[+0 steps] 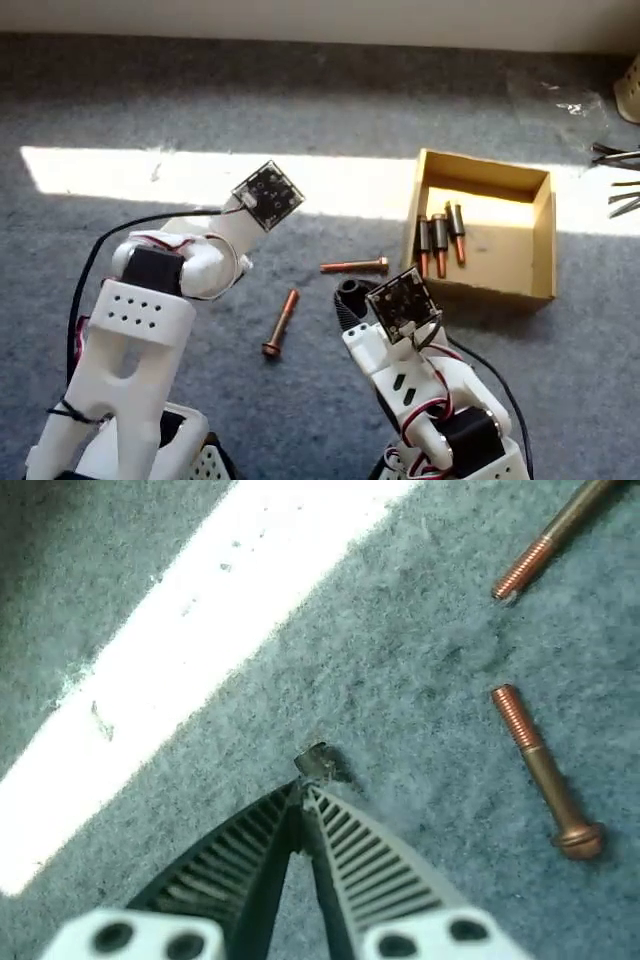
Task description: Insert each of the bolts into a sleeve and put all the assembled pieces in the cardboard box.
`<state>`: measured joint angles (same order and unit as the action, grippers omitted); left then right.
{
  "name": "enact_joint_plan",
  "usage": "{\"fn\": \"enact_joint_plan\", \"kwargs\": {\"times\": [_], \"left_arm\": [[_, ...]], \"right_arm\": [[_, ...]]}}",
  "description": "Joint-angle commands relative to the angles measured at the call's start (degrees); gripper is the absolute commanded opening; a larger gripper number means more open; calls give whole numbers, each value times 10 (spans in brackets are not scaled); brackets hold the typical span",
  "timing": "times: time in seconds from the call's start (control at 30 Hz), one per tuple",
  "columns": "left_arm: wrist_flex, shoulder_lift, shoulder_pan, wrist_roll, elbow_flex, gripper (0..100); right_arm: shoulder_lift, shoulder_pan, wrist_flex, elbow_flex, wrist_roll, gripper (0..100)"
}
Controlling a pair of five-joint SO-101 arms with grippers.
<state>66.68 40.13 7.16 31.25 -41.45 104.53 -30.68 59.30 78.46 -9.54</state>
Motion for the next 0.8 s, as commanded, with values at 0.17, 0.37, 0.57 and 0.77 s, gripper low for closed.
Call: {"fn": "enact_joint_plan", "kwargs": {"times": [0.17,0.37,0.57,0.77], "left_arm": [[-55,-171,15,58,109,7],[-55,-284,37,91,199,7],[-58,-349,116,120,250,7],[-58,-394,177,155,273,8]], "right_arm": [[7,6,-15,17,7,5],[7,18,-15,26,4,5],[7,112,-15,33,7,5],[7,132,-16,42,7,5]]}}
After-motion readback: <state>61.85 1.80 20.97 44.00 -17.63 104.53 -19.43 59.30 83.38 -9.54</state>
